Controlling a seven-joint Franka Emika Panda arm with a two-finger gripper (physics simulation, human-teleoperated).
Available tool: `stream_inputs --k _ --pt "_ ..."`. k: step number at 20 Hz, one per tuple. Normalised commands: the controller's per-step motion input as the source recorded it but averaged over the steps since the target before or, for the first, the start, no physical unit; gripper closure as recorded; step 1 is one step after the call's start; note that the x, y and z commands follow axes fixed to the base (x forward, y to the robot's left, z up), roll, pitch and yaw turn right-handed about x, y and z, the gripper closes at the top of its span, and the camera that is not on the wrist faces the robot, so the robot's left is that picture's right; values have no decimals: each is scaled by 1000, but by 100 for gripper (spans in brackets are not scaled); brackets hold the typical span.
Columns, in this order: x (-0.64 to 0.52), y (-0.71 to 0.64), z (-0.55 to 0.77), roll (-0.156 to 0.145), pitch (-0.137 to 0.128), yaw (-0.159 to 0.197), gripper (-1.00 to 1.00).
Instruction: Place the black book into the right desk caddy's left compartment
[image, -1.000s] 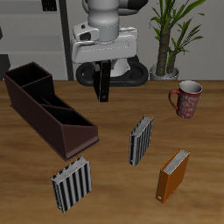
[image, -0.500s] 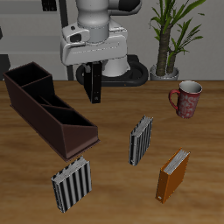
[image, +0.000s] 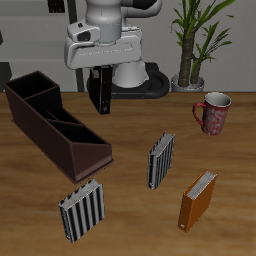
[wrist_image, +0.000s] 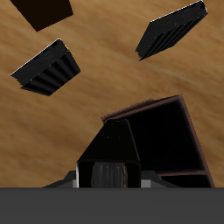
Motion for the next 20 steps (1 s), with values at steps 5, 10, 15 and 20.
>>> stream_inputs --k 5,10,15,20 --pt "57 -373 144 -85 -37 -18 100" --pt "55 -238 46 -59 -41 14 100" --pt "147 -146 17 -34 -5 -32 100" --pt "105 -57 26 -30 -17 -20 100"
